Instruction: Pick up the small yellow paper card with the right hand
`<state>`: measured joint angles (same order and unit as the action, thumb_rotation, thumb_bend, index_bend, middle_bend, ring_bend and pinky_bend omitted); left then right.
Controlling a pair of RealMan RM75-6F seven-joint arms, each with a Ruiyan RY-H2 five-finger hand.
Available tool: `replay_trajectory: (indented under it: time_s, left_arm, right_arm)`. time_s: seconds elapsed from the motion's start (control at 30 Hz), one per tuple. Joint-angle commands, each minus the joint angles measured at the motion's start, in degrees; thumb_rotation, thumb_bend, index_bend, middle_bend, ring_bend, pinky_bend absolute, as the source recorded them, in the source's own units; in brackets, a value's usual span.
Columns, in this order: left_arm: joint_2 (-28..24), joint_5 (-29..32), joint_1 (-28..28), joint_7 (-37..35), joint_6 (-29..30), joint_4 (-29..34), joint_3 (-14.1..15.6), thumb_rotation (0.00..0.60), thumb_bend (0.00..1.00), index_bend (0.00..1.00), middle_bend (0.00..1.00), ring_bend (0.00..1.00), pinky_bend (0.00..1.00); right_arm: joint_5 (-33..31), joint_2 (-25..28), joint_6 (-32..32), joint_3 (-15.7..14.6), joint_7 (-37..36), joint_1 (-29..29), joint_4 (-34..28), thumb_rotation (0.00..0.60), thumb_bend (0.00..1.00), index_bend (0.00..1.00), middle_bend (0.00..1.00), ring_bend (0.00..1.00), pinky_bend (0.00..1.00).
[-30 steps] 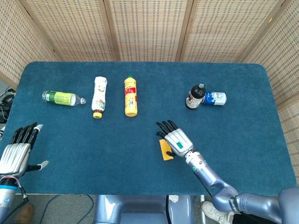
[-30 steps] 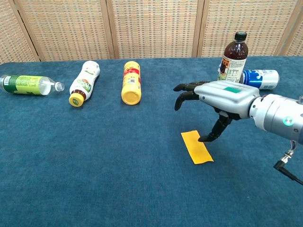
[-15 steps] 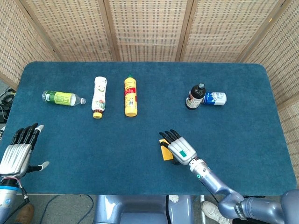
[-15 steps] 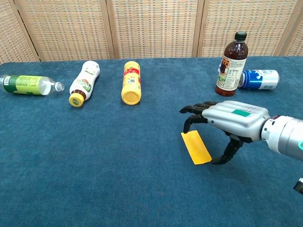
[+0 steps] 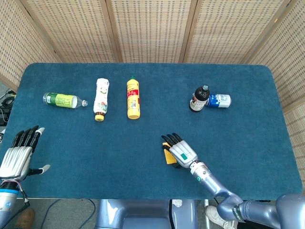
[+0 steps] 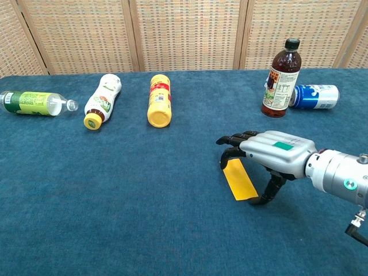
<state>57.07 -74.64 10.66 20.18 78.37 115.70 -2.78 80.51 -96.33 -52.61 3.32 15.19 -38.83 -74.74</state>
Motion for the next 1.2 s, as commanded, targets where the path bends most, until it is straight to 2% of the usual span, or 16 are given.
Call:
replay_trajectory:
  time_s: [0.03,0.47,0.6,0.9,0.97,1.07,1.2]
  left_arm:
    - [0.01,-0.09,-0.01,0.02,0.07,0.00,0.04,0.600,0.00,0.00,0.00,0.00,0.00]
    - [-0.17,-0.04,0.08,-0.38,0.05,0.02,0.05,0.600,0.00,0.00,0.00,0.00,0.00]
    - [-0.23,-0.13,0.10,-0.48,0.06,0.04,0.07,0.600,0.00,0.00,0.00,0.00,0.00]
    - [-0.28,-0.09,0.14,-0.56,0.03,0.01,0.12,0.600,0.00,0.00,0.00,0.00,0.00]
    - [-0.26,-0.11,0.15,-0.52,0.01,0.02,0.15,0.600,0.00,0.00,0.00,0.00,0.00]
    - [-0.22,-0.11,0.17,-0.48,0.00,0.02,0.18,0.600,0.00,0.00,0.00,0.00,0.00]
    - [-0.18,0.06,0.24,-0.55,-0.10,-0.04,0.13,0.600,0.00,0.00,0.00,0.00,0.00]
  right_arm:
    - [0.07,-0.49,-0.13,0.12,0.10,-0.14,0.82,0.600,0.15,0.27,0.00,0.00,0.00]
    - [0.08,-1.40,-1.33,1.46,-1.52,-0.55,2.56,0.600,0.20,0.31,0.02,0.00,0.00]
    - [-0.01,-1.42,-0.91,1.21,-1.39,-0.64,2.64,0.600,0.27,0.35,0.02,0.00,0.00]
    - [0.42,-0.87,0.76,0.30,-1.82,-1.26,2.43,0.600,0.54,0.54,0.03,0.00,0.00]
    - [0.32,-0.90,1.10,0.14,-1.72,-1.33,2.73,0.600,0.57,0.58,0.03,0.00,0.00]
    - [0.23,-1.13,1.16,0.12,-1.61,-1.36,3.23,0.600,0.59,0.71,0.03,0.00,0.00]
    - [0.50,-1.81,0.27,0.81,-2.66,-1.49,4.51,0.600,0.59,0.79,0.04,0.00,0.00]
